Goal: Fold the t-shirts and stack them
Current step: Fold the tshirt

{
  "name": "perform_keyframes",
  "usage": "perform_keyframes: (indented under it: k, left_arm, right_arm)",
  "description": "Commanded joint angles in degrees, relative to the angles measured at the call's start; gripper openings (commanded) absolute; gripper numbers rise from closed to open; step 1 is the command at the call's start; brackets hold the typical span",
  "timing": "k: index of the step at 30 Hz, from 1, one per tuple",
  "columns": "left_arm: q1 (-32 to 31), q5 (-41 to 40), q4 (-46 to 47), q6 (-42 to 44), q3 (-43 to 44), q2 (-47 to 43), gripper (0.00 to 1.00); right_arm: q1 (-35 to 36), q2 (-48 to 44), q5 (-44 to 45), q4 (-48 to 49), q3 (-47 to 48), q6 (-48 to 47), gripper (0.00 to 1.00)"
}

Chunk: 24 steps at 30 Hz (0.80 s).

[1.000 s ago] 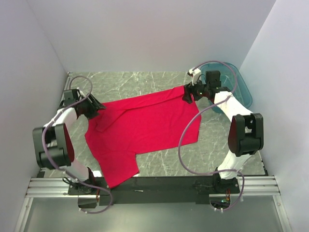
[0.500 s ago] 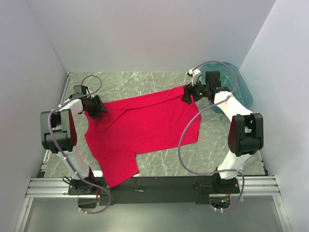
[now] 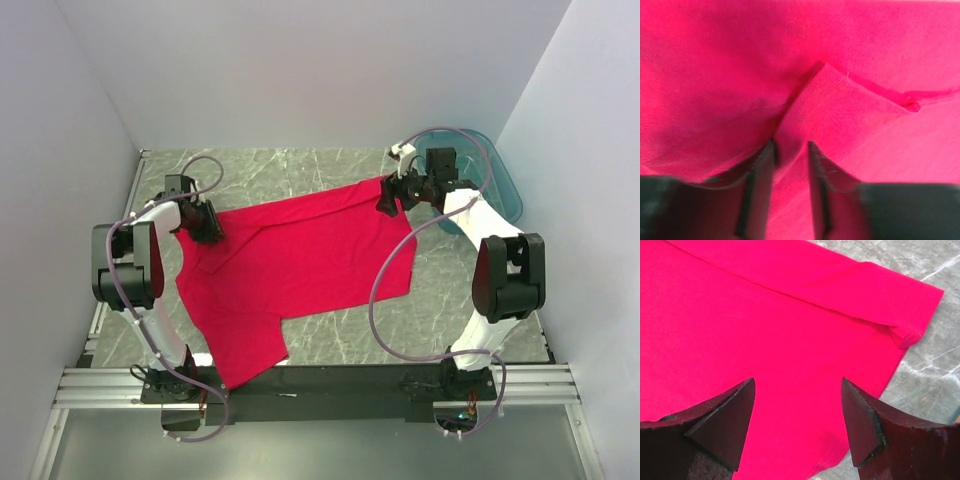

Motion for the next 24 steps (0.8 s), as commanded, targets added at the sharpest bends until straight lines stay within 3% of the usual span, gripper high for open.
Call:
perform_keyframes:
  k: [1,4,16,24]
  left_arm:
    - [-0.82,-1.09,-1.32,1.42,1.97,-1.33,0.27]
    - [-1.17,-1.88,-1.67,1.07,1.71,-3.09,0.18]
    - [-4.16,-3.64,-3.08,1.07,-0.49,-8.45,0.03]
    - [-9.43,5.14,-3.34,0.63,-5.76,-12.59,0.02]
  right_arm:
    - [-0.99,-0.16,-1.22,0.25,0.21,0.62,0.76]
    - [-1.25,-0.08,-1.49,0.25,0.12,0.71,0.76]
    - [-1.26,-0.16,-1.58,0.25,0.12,0.89,0.76]
    - [-1.69,-0.52,-1.84,0.34,0.3,0.97,0.76]
